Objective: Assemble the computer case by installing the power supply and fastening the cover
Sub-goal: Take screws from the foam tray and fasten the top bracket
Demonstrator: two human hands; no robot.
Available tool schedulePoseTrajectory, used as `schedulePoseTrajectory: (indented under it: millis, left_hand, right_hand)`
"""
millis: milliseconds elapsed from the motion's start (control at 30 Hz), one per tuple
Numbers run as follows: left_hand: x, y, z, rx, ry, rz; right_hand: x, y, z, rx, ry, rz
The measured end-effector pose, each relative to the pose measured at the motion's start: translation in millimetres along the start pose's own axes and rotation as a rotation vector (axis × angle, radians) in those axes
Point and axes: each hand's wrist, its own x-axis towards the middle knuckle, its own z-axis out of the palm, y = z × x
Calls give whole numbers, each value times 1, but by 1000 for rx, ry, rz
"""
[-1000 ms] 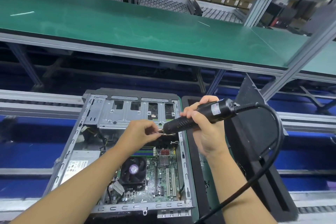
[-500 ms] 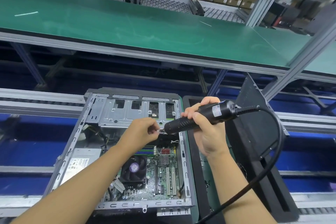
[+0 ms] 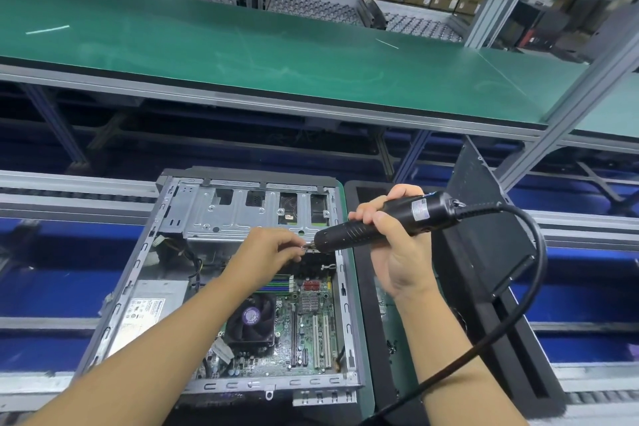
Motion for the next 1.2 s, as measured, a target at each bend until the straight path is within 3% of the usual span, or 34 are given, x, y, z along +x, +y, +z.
schedulePoseTrajectory:
  millis: [400,900,1067,1200]
  left_hand:
    - [-2,-8,6,-110,14,48]
    - [-4,-10,2,-390,-104,-98]
    - [-8,-7,5,-290,-102,-82]
    - [-10,-5,5,-166,-9,1]
  right_hand:
    - [0,-5,-2,-2,1,7]
    - [3,-8,3,-25,-85,10]
    - [7,-9,6,-57,-118,35]
    - [7,-7,8,-91,-124,23]
